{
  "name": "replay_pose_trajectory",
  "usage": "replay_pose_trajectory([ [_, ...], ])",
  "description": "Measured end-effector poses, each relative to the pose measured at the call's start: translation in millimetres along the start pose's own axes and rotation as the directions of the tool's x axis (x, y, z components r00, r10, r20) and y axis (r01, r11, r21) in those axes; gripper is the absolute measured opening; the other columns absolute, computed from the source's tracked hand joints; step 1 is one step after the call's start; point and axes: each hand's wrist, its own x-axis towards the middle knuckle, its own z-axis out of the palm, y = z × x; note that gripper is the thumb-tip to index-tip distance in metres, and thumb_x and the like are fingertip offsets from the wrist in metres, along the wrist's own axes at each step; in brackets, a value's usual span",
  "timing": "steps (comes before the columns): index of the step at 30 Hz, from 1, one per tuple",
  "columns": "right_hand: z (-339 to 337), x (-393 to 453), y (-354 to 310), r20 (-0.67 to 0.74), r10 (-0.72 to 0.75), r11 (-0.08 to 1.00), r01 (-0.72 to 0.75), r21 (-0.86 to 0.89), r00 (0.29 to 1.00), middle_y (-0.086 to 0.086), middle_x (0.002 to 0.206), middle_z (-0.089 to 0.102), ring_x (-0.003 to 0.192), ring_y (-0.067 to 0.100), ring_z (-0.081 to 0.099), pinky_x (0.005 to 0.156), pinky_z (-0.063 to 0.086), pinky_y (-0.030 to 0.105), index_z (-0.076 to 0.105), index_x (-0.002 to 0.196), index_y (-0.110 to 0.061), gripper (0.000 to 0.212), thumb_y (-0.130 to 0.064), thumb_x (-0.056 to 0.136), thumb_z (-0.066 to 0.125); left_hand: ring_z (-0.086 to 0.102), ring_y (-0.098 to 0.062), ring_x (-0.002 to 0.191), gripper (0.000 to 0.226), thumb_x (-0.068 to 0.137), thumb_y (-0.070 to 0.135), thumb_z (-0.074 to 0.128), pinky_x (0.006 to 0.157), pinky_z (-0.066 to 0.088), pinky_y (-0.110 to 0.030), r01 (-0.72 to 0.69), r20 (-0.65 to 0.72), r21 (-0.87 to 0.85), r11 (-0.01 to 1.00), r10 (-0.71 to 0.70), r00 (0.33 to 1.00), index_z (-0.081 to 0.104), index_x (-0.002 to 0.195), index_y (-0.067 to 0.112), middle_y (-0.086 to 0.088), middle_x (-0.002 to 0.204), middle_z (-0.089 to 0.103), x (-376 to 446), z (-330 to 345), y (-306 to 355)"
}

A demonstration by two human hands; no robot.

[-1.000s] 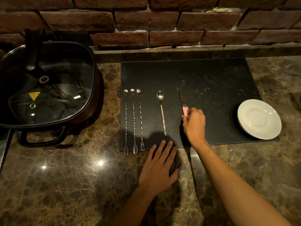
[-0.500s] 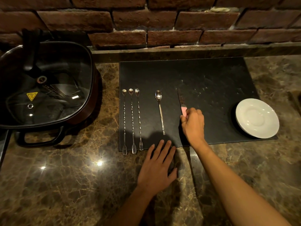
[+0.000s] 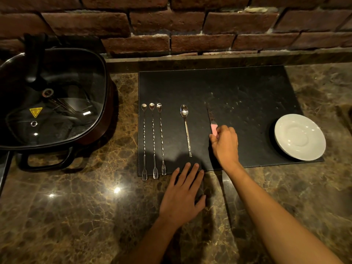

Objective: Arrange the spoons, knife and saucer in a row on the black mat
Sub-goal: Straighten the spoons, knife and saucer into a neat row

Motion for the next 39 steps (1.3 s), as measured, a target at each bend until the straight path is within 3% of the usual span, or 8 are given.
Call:
replay_pose_trajectory([
  [9,-4,0,2,0.026,0.01,1.0,-0.01,0.022,1.0,0.016,0.113,0.056,0.103,0.031,0.054,0.083,0.043,0.036,0.06,0.113,-0.004,0.031,-0.024,0.09,0.066,0.03,-0.027,0.154,0.072,0.098,0.059,0.044,0.122,0.016,-0.051,-0.004,0.009,0.02,1.0,0.004,1.0,0.035,0.158,0.018,-0.008,0.166,0.035,0,2,-1],
  [14,-13,-8,17,0.015,0.056,0.996,-0.056,0.074,0.998,0.015,0.104,0.056,0.094,0.031,0.055,0.074,0.04,0.034,0.062,0.101,-0.002,0.033,-0.033,0.092,0.058,0.024,-0.025,0.156,0.072,0.099,0.058,0.042,0.124,0.014,-0.049,-0.004,-0.012,0.012,1.0,0.004,1.0,0.032,0.159,0.02,-0.006,0.167,0.031,0,5,-3],
  [21,-50,-32,64,0.06,0.1,0.983,-0.108,0.147,0.993,0.012,0.102,0.06,0.09,0.023,0.055,0.08,0.042,0.033,0.064,0.1,-0.006,0.029,-0.032,0.097,0.05,0.024,-0.026,0.157,0.07,0.094,0.047,0.054,0.126,0.019,-0.049,-0.007,-0.086,0.032,0.999,0.01,0.996,0.041,0.157,0.018,-0.006,0.168,0.031,-2,7,-1],
  [26,-100,-38,110,0.081,0.083,0.947,-0.104,0.305,0.993,0.014,0.095,0.068,0.091,0.028,0.062,0.086,0.049,0.041,0.067,0.095,-0.008,0.022,-0.025,0.095,0.055,0.046,-0.031,0.145,0.056,0.09,0.034,0.053,0.119,0.034,-0.05,0.219,-0.096,0.049,0.974,-0.214,0.972,0.059,0.143,0.017,-0.007,0.155,0.053,8,-6,34],
  [28,-123,-33,131,0.074,0.103,0.908,-0.124,0.401,0.992,0.008,0.088,0.068,0.083,0.024,0.062,0.079,0.049,0.038,0.067,0.088,-0.013,0.017,-0.023,0.095,0.054,0.052,-0.035,0.14,0.052,0.087,0.022,0.058,0.114,0.042,-0.054,0.395,-0.123,-0.021,0.918,-0.394,0.911,0.064,0.137,0.011,-0.012,0.15,0.057,17,-12,66],
  [31,-157,-15,162,0.059,0.162,0.844,-0.169,0.509,0.985,0.003,0.085,0.068,0.081,0.022,0.062,0.075,0.047,0.033,0.067,0.086,-0.016,0.017,-0.02,0.094,0.053,0.05,-0.036,0.136,0.042,0.091,0.011,0.062,0.109,0.041,-0.051,0.625,-0.099,-0.278,0.73,-0.669,0.737,0.063,0.133,0.009,-0.017,0.149,0.052,45,-22,120],
  [36,-195,29,222,0.031,0.316,0.725,-0.263,0.637,0.948,0.011,0.083,0.068,0.08,0.026,0.062,0.074,0.05,0.039,0.067,0.078,-0.017,0.018,-0.01,0.09,0.055,0.057,-0.027,0.125,0.039,0.099,0.005,0.053,0.098,0.034,-0.021,0.566,0.064,-0.729,0.386,-0.784,0.617,0.06,0.138,0.007,-0.011,0.135,0.061,120,-40,195],
  [39,-200,58,250,0.062,0.358,0.724,-0.319,0.611,0.932,0.006,0.076,0.065,0.074,0.022,0.058,0.064,0.047,0.032,0.068,0.078,-0.012,0.017,-0.007,0.088,0.055,0.06,-0.026,0.123,0.042,0.102,0.008,0.052,0.097,0.037,-0.022,0.548,0.158,-0.778,0.307,-0.749,0.644,0.058,0.143,0.007,-0.012,0.134,0.066,170,-42,219],
])
